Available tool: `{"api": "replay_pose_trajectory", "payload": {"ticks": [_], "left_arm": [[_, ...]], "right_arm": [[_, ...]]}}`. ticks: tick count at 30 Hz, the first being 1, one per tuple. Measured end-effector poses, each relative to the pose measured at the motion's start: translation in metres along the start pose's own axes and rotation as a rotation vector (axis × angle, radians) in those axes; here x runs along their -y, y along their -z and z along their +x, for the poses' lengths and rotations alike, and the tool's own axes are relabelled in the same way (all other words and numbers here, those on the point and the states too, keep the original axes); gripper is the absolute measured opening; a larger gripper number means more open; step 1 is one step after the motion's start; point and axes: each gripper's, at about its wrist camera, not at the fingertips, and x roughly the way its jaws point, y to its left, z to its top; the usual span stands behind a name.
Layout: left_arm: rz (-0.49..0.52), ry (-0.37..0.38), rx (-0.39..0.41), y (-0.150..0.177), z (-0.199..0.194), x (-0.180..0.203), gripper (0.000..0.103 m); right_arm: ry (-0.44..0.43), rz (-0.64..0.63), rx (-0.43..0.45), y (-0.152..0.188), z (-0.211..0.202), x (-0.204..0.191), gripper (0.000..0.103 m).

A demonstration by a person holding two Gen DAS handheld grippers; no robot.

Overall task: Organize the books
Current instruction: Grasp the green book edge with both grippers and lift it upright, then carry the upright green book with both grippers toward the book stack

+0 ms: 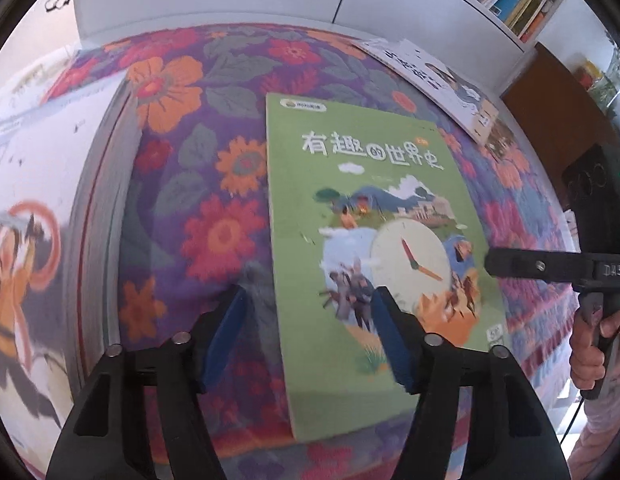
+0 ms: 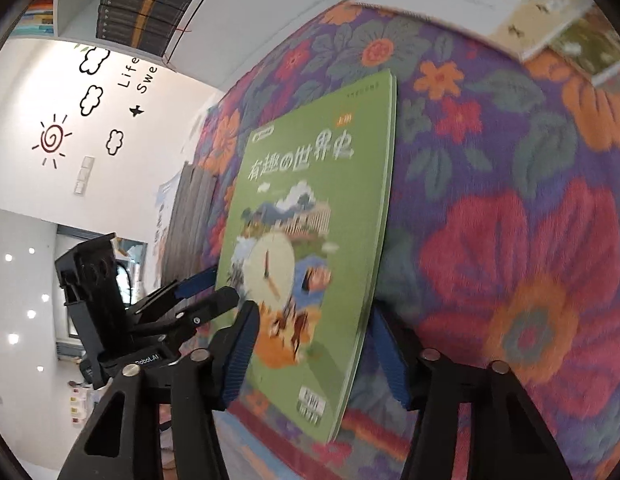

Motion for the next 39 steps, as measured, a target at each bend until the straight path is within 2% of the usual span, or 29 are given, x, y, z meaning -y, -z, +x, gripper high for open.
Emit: {"api": "replay_pose_trajectory", "payload": {"ticks": [2, 4, 7, 9, 13, 20, 24, 26, 29, 32, 36, 39], "left_arm": [[-0.042, 0.009, 0.003, -0.001, -0.001, -0.004, 0.057], [-0.058, 0.015, 0.011, -0.003, 0.0, -0.006, 0.055], [-0.068, 0.002, 0.018, -0.005, 0.0, -0.004, 0.052], [-0.078, 0.042, 0.007, -0.007, 0.0, 0.0, 0.051], [-0.073, 0.033, -0.009, -0.009, -0.002, 0.0, 0.05], [-0.092, 0.058, -0.013, -0.012, -0.004, -0.006, 0.05], [-0.081, 0.084, 0.005, -0.01, 0.001, -0.012, 0.05], [-0.101, 0.072, 0.015, -0.01, -0.001, -0.019, 0.032], [-0.176, 0.122, 0.025, -0.011, 0.0, -0.033, 0.027], [-0.172, 0.096, 0.021, -0.013, -0.001, -0.028, 0.027], [-0.164, 0.062, 0.013, -0.015, -0.004, -0.024, 0.027], [-0.153, 0.055, 0.025, -0.015, -0.011, -0.021, 0.027]], "right_arm": [[0.039, -0.019, 0.042, -0.004, 0.001, -0.001, 0.037], [0.071, -0.032, 0.079, -0.005, 0.003, -0.001, 0.021], [0.044, -0.031, 0.089, -0.006, -0.002, 0.01, 0.02], [0.029, -0.006, 0.1, -0.005, -0.005, 0.015, 0.021], [0.105, -0.095, 0.125, -0.002, -0.008, -0.002, 0.022], [0.093, -0.121, 0.13, -0.003, -0.013, -0.011, 0.022], [0.119, -0.113, 0.087, -0.003, 0.0, -0.006, 0.022], [0.06, -0.089, 0.086, -0.005, 0.0, 0.003, 0.022], [-0.022, -0.095, 0.043, -0.012, 0.0, 0.014, 0.022], [-0.078, -0.035, 0.049, -0.013, 0.0, 0.025, 0.021], [0.027, -0.112, 0.068, -0.007, -0.003, 0.002, 0.021], [0.031, -0.125, 0.068, -0.006, -0.008, -0.006, 0.021]]}}
